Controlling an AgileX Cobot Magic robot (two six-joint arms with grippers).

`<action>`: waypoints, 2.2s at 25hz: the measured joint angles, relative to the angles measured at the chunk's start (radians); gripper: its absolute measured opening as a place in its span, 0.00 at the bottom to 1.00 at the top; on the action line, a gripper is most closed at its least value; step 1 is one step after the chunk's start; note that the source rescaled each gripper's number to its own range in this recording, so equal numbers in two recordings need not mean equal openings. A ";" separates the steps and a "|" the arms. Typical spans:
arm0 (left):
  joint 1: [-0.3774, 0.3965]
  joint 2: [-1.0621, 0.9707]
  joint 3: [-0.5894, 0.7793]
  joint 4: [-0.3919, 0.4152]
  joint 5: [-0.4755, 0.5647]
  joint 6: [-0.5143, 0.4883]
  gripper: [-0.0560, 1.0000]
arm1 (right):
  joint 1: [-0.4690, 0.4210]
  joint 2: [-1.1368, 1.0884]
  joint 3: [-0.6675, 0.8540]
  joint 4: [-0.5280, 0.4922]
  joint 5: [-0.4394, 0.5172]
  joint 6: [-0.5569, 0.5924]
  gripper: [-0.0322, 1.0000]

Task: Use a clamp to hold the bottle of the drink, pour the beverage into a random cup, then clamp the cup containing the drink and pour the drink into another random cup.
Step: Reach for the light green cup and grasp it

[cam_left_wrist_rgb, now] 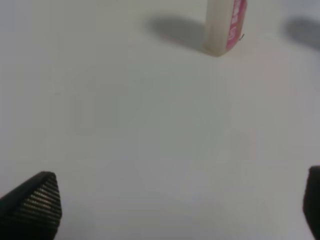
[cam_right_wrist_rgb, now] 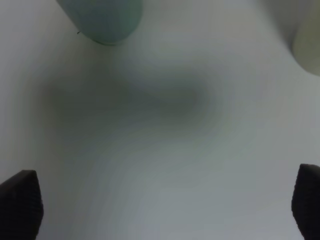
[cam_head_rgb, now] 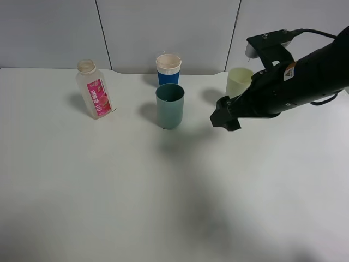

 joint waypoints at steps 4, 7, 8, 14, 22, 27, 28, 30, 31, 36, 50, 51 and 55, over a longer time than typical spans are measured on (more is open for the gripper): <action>0.000 0.000 0.000 0.000 0.000 0.000 0.94 | 0.013 0.055 0.000 0.000 -0.038 -0.003 1.00; 0.000 0.000 0.000 0.000 0.000 0.000 0.94 | 0.024 0.094 0.000 -0.010 -0.100 -0.012 1.00; 0.000 0.000 0.000 0.000 0.000 0.000 0.94 | 0.027 0.107 0.000 -0.013 -0.115 -0.012 1.00; 0.000 0.000 0.000 0.000 0.000 0.000 0.94 | 0.029 0.190 0.000 -0.051 -0.185 -0.016 1.00; 0.000 0.000 0.000 0.000 0.000 0.000 0.94 | 0.029 0.310 -0.001 -0.118 -0.328 -0.016 1.00; 0.000 0.000 0.000 0.000 0.000 0.000 0.94 | 0.029 0.375 -0.002 -0.161 -0.437 -0.016 1.00; 0.000 0.000 0.000 0.000 0.000 0.000 0.94 | 0.029 0.387 -0.002 -0.169 -0.459 -0.015 1.00; 0.000 0.000 0.000 0.000 0.000 0.000 0.94 | 0.031 0.417 -0.002 -0.182 -0.500 -0.011 1.00; 0.000 0.000 0.000 0.000 0.000 0.000 0.94 | 0.033 0.429 -0.002 -0.194 -0.523 -0.008 1.00; 0.000 0.000 0.000 0.000 0.000 0.000 0.94 | 0.056 0.487 -0.002 -0.248 -0.652 0.006 1.00; 0.000 0.000 0.000 0.000 0.000 0.000 0.94 | 0.059 0.637 -0.003 -0.288 -1.041 0.009 1.00; 0.000 0.000 0.000 0.000 0.000 0.000 0.94 | 0.059 0.648 -0.003 -0.291 -1.069 0.007 1.00; 0.000 0.000 0.000 0.000 0.000 0.000 0.94 | 0.059 0.686 -0.003 -0.291 -1.169 -0.039 1.00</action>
